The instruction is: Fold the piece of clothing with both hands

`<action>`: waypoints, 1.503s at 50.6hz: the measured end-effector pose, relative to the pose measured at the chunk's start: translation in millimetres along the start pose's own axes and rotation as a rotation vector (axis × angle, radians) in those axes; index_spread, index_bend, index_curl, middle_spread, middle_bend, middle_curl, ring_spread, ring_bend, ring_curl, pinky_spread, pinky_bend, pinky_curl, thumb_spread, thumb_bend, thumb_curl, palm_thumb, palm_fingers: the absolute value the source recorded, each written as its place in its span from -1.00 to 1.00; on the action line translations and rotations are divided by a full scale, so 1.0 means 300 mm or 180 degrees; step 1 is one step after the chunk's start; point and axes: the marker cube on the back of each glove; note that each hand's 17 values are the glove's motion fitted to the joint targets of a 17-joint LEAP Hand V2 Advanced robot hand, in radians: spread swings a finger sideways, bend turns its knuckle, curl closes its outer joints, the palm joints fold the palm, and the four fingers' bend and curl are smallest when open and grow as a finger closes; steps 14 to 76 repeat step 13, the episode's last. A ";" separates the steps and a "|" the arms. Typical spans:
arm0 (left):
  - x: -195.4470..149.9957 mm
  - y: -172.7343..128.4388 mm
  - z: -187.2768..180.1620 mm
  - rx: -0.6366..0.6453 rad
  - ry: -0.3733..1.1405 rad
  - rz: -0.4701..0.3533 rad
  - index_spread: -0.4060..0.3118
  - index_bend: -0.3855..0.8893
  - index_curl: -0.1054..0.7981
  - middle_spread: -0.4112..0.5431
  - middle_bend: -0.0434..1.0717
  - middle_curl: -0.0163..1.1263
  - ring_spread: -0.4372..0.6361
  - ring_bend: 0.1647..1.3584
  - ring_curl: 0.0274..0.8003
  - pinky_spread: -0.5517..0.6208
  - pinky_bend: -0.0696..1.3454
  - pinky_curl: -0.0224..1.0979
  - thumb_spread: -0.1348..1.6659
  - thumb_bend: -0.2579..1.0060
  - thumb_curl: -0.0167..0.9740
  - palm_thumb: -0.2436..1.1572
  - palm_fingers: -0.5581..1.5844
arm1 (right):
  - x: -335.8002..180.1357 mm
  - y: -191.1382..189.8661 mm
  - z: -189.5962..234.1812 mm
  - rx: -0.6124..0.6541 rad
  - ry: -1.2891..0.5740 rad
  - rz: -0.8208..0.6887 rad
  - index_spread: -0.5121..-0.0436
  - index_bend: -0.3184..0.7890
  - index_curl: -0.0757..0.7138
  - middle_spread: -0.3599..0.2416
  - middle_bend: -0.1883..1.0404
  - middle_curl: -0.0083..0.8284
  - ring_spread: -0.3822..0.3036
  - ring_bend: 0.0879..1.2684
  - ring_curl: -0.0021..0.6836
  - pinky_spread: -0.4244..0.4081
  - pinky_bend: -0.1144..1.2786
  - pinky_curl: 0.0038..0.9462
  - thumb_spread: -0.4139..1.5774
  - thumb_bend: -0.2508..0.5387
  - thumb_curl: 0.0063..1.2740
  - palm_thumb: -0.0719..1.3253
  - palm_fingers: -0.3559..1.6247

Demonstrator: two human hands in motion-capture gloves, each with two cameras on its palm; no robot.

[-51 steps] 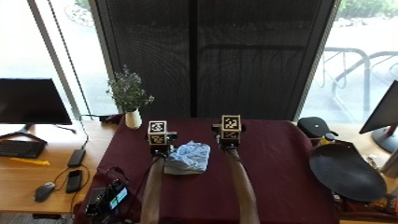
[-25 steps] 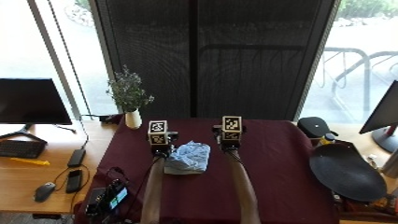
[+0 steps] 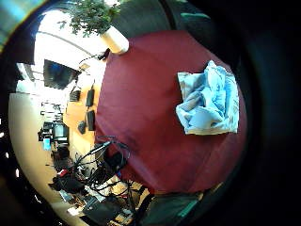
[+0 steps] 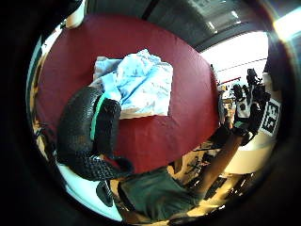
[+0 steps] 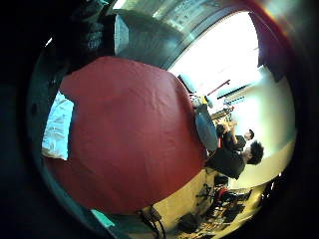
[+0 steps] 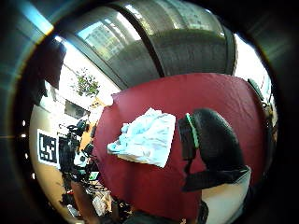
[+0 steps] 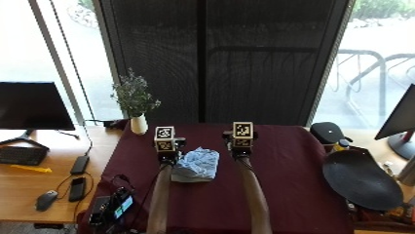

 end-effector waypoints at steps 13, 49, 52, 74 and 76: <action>0.006 0.009 -0.033 0.0126 -0.0032 -0.0005 -0.07 -0.16 0.00 -0.13 -0.59 -0.28 0.14 -0.32 -0.21 0.55 -0.27 -0.31 0.58 -0.61 -0.39 -0.17 -0.23 | -0.011 0.057 0.016 -0.0389 0.0007 0.0018 0.01 -0.20 -0.27 0.28 -0.39 -0.11 0.45 -0.39 0.02 0.58 0.24 -0.24 0.73 -0.38 -0.44 0.05 -0.37; 0.006 0.009 -0.033 0.0126 -0.0032 -0.0005 -0.07 -0.16 0.00 -0.13 -0.59 -0.28 0.14 -0.32 -0.21 0.55 -0.27 -0.31 0.58 -0.61 -0.39 -0.17 -0.23 | -0.011 0.057 0.016 -0.0389 0.0007 0.0018 0.01 -0.20 -0.27 0.28 -0.39 -0.11 0.45 -0.39 0.02 0.58 0.24 -0.24 0.73 -0.38 -0.44 0.05 -0.37; 0.006 0.009 -0.033 0.0126 -0.0032 -0.0005 -0.07 -0.16 0.00 -0.13 -0.59 -0.28 0.14 -0.32 -0.21 0.55 -0.27 -0.31 0.58 -0.61 -0.39 -0.17 -0.23 | -0.011 0.057 0.016 -0.0389 0.0007 0.0018 0.01 -0.20 -0.27 0.28 -0.39 -0.11 0.45 -0.39 0.02 0.58 0.24 -0.24 0.73 -0.38 -0.44 0.05 -0.37; 0.006 0.009 -0.033 0.0126 -0.0032 -0.0005 -0.07 -0.16 0.00 -0.13 -0.59 -0.28 0.14 -0.32 -0.21 0.55 -0.27 -0.31 0.58 -0.61 -0.39 -0.17 -0.23 | -0.011 0.057 0.016 -0.0389 0.0007 0.0018 0.01 -0.20 -0.27 0.28 -0.39 -0.11 0.45 -0.39 0.02 0.58 0.24 -0.24 0.73 -0.38 -0.44 0.05 -0.37; 0.006 0.009 -0.033 0.0126 -0.0032 -0.0005 -0.07 -0.16 0.00 -0.13 -0.59 -0.28 0.14 -0.32 -0.21 0.55 -0.27 -0.31 0.58 -0.61 -0.39 -0.17 -0.23 | -0.011 0.057 0.016 -0.0389 0.0007 0.0018 0.01 -0.20 -0.27 0.28 -0.39 -0.11 0.45 -0.39 0.02 0.58 0.24 -0.24 0.73 -0.38 -0.44 0.05 -0.37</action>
